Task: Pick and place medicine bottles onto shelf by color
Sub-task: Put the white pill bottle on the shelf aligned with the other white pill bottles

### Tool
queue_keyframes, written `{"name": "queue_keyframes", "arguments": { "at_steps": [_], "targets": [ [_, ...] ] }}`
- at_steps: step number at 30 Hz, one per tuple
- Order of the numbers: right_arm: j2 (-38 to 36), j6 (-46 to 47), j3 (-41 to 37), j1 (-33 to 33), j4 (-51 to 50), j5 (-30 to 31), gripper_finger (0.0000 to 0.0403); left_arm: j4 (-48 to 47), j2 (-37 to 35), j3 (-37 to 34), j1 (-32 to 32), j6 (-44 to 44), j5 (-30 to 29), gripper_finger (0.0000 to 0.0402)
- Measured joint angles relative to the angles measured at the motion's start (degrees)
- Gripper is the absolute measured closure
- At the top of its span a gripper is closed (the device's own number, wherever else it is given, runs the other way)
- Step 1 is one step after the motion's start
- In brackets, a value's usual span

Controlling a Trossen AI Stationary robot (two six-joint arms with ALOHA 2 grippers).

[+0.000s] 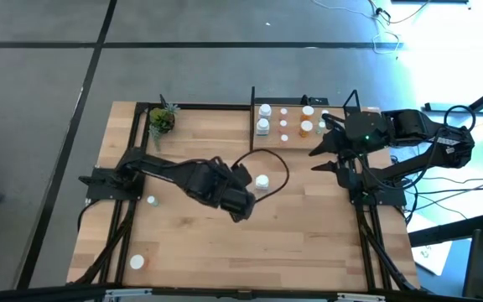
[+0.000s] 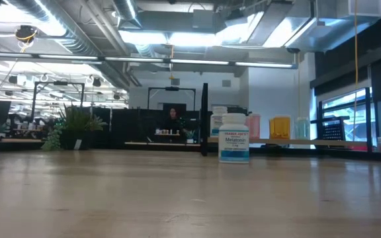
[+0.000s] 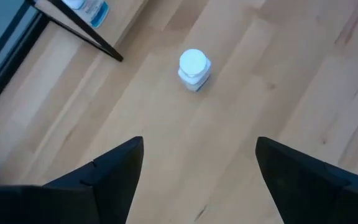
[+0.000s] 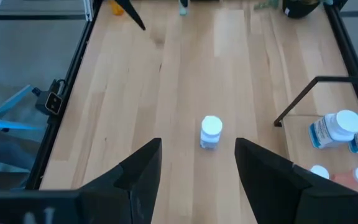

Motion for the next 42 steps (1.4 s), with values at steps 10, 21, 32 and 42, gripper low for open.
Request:
{"name": "queue_keyframes", "arguments": {
  "at_steps": [10,21,32,42],
  "targets": [
    [6.1,-3.1,0.0,0.0,1.9,-0.5,0.0198,-0.1,-0.6,0.0,-4.2,-7.3,-3.3,0.0093],
    [21.7,-9.5,0.0,0.0,3.0,-2.9,0.0198,-0.1,-1.9,0.1,-8.6,-10.0,-8.1,0.0092],
    [34.3,-4.1,0.0,-1.4,8.8,-2.4,0.0198,-0.1,-8.2,0.0,-11.7,-11.0,-12.1,0.0092],
    [41.2,-2.9,0.0,-4.4,10.2,1.4,0.0198,-0.1,-11.6,0.0,-12.7,-8.3,-15.3,0.0092]
  ]
}}
